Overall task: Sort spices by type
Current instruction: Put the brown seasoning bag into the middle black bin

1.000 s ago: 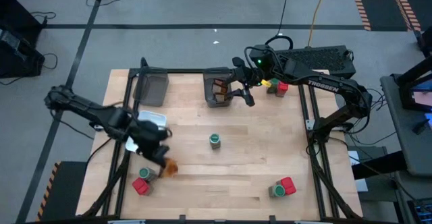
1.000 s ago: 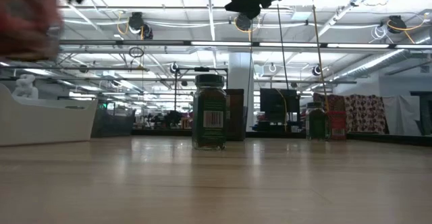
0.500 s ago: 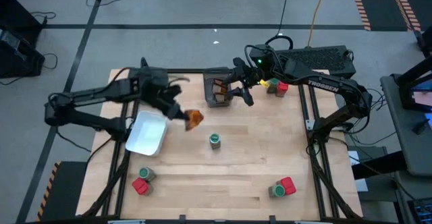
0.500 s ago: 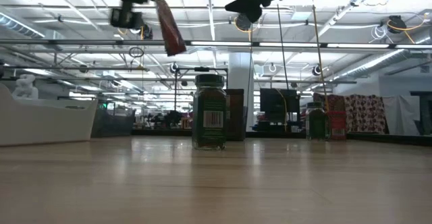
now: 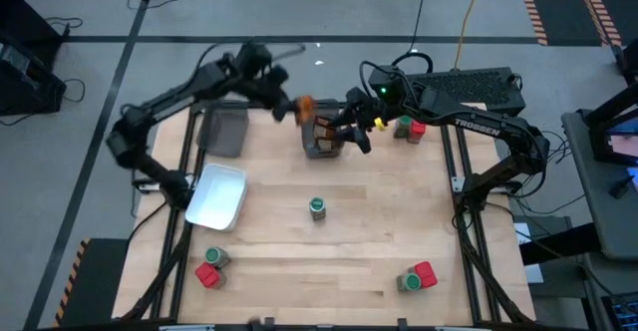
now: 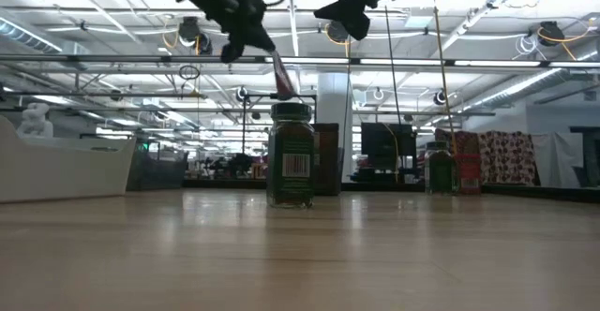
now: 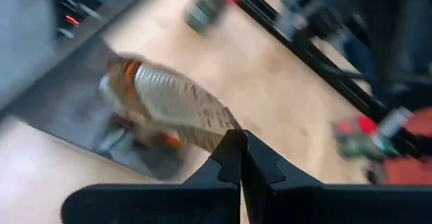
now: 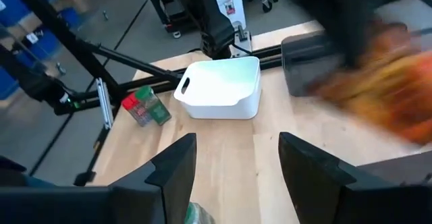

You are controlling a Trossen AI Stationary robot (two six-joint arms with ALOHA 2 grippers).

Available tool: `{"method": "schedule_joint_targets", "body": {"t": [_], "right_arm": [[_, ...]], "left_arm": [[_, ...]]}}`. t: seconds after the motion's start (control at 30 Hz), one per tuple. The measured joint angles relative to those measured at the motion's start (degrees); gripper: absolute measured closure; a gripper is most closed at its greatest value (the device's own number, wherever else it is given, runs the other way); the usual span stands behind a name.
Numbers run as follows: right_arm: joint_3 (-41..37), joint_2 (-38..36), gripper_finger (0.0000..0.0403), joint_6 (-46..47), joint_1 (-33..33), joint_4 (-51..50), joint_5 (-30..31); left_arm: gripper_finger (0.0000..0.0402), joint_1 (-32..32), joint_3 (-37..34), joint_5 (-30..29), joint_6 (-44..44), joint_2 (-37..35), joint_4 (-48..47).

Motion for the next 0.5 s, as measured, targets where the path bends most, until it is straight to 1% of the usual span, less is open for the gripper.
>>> {"method": "schedule_joint_targets", "body": {"t": [0.17, 0.37, 0.43, 0.5], "right_arm": [[0.0, 0.0, 0.0211, 3.8, 0.0, -1.3, 0.0], [0.0, 0.0, 0.0211, 6.5, -0.1, -6.9, 0.6], [0.0, -0.1, 0.0211, 6.5, -0.1, -9.6, 2.7], [0.0, -0.5, 0.0211, 6.3, -0.1, -12.2, 5.9]], "left_arm": [[0.0401, 6.1, 12.1, 0.1, 4.6, 9.5, -4.0], [0.0401, 8.7, 27.1, -0.4, 11.6, 20.5, -15.4], [0.0401, 8.8, 31.2, -1.0, 11.8, 23.5, -17.7], [0.0401, 8.8, 33.6, -0.7, 10.2, 25.5, -17.6]]}}
